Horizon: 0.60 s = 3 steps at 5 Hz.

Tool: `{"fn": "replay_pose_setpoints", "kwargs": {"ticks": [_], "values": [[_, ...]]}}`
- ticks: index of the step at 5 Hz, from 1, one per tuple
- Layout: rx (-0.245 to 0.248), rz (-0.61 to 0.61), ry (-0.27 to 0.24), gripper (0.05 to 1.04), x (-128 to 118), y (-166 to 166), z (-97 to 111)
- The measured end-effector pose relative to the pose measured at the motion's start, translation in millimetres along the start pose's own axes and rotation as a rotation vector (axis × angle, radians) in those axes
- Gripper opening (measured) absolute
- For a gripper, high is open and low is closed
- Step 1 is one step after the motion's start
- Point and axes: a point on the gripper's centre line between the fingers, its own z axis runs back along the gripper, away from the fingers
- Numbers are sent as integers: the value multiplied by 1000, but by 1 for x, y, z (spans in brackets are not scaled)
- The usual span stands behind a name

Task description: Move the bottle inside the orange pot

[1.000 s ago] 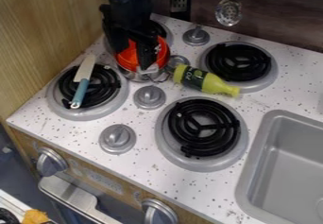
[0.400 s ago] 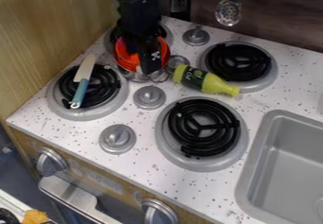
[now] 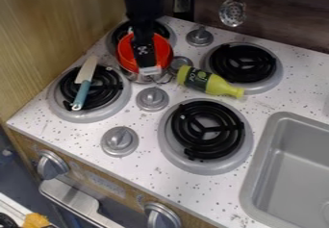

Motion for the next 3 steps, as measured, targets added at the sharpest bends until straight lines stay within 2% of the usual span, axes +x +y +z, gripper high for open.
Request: {"fn": "replay_pose_setpoints", "kwargs": {"ticks": [1,2,3], "values": [[60,-32,38,999,24,3,0],[137,-10,58,999,52,10,-2],[150,-27,69,999,73,16,-16]]}}
